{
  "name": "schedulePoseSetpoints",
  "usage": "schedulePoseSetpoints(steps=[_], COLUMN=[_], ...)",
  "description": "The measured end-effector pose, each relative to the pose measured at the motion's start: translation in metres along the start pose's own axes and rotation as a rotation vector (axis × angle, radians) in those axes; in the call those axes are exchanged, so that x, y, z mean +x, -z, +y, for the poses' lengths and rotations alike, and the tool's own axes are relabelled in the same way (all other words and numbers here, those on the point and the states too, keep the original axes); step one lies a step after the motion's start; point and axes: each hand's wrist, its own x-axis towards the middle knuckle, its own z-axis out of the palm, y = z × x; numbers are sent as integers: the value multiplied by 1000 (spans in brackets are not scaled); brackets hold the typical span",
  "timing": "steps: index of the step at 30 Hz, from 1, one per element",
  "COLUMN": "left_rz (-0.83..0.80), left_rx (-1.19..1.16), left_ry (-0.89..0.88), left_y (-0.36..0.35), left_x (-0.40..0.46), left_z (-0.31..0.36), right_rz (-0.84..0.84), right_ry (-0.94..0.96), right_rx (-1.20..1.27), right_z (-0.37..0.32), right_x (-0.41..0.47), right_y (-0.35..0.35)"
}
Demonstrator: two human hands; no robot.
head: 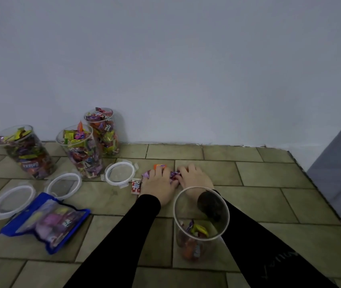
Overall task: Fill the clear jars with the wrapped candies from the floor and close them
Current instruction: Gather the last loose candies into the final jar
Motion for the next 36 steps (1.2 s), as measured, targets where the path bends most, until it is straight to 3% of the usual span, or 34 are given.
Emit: schedulePoseSetpoints(steps=[11,16,23,28,36], left_rz=[-137,-77,77,188,350], left_rx=[-197,-406,-864,-1089,-1403], left_ry=[6,21,146,119,4], left_y=[15,23,56,82,128], left_x=[8,1,-16,-20,-45], left_z=[2,-2,9,15,37], right_rz=[-98,49,257,477,659], right_ry=[-55,-78,-98,-86,-29], right_rx=[188,336,919,1094,1286], right_z=[3,11,5,-4,-20], right_x=[3,-7,-25,-43,-72], right_y=[25,36,72,112,154])
